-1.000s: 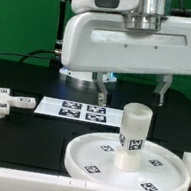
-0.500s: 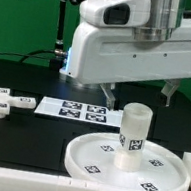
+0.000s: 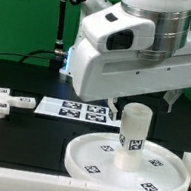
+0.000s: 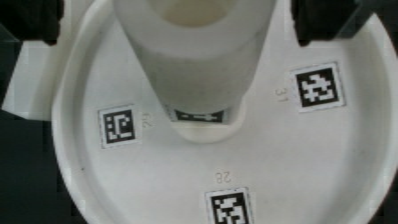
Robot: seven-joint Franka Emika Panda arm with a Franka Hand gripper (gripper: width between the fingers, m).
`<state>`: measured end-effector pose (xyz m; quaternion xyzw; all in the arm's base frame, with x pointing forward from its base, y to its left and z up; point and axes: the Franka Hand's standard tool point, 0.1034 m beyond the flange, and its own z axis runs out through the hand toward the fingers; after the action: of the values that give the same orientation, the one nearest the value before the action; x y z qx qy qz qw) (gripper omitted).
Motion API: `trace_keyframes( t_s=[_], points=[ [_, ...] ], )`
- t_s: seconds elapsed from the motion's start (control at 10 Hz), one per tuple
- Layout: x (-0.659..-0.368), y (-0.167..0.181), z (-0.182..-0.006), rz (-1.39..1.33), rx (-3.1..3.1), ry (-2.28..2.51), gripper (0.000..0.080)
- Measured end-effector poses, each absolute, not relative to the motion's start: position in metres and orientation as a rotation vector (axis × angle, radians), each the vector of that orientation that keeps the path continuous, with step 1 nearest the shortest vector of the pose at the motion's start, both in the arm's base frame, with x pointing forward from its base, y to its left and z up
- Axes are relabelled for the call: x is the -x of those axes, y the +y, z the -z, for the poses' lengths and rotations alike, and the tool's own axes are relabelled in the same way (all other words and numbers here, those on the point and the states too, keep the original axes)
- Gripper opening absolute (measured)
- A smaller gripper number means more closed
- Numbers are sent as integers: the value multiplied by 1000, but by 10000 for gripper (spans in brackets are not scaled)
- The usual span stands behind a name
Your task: Assemble round table
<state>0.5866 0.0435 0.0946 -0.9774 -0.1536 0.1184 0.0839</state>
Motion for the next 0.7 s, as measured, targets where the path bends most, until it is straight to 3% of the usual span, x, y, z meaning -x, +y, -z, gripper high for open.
trace_keyframes(
  t_s=[0.5,0.6,0.7],
  points=[
    [-585,41,-90,-359,2911,-467,629],
    [-585,41,-90,-360,2911,-467,437],
    [-585,41,-90,-360,2911,-467,437]
  ],
)
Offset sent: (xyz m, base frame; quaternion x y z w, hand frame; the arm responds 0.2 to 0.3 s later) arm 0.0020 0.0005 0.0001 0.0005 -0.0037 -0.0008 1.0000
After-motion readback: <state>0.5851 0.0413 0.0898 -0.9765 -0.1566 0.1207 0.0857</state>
